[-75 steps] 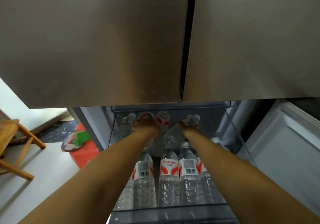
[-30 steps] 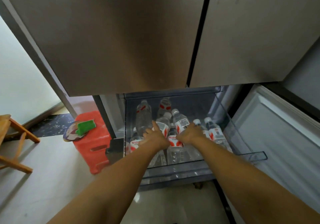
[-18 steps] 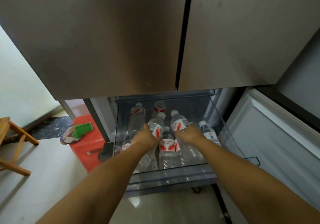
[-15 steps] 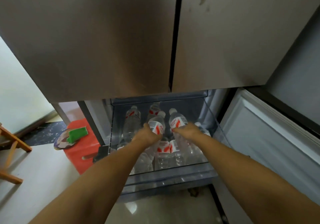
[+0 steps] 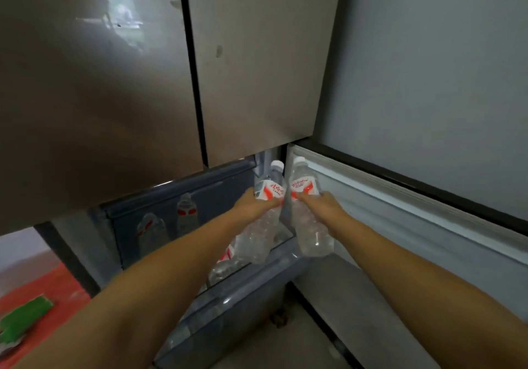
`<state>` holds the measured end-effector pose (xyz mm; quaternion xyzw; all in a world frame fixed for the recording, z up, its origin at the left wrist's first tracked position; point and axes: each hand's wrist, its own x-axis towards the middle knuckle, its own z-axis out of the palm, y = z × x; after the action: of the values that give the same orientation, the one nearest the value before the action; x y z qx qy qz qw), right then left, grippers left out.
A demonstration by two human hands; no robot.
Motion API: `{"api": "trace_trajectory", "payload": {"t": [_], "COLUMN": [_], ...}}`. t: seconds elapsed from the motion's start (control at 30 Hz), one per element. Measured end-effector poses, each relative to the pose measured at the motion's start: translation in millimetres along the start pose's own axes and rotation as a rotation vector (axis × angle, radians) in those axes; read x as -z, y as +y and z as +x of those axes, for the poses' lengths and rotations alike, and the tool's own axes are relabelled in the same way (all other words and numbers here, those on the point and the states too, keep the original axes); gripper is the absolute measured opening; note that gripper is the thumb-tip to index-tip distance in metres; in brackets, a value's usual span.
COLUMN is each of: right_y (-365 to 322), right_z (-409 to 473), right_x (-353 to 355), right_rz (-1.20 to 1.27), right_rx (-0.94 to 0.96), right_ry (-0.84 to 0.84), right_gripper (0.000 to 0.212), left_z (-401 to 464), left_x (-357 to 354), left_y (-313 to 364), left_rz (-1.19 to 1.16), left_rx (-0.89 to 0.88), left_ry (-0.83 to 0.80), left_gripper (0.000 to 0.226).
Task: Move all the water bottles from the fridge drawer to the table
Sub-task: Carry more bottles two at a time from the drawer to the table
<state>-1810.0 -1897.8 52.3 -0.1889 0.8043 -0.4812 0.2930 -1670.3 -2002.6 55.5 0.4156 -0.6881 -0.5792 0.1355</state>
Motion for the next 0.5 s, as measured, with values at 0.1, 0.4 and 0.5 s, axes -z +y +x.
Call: {"api": "trace_trajectory", "payload": {"t": [0.1,0.4,0.5], "right_y": [29.9,158.5,195.0], "right_z": [-38.2,-152.6,-187.8], "right_x": [30.7,119.8,143.5], "right_rz": [-0.052,-0.247,-0.279], "right_rx": [0.083,-0.042,-0.137], "right_ry": [0.162,0.542,0.640], "right_gripper": [0.070,0.066,0.070], "left_z": [-13.5,-65.0,-84.2], "left_x": [-32.3,-151.2,-191.1], "left_y": [-5.2,-36.7,-44.0], "left_rz": [0.089,0.430,0.552], "left_rx": [-0.104,-0.357,-0.434], "left_ry": [-0.058,-0.189,-0.252], "left_gripper": [0.083,0.068,0.074]}}
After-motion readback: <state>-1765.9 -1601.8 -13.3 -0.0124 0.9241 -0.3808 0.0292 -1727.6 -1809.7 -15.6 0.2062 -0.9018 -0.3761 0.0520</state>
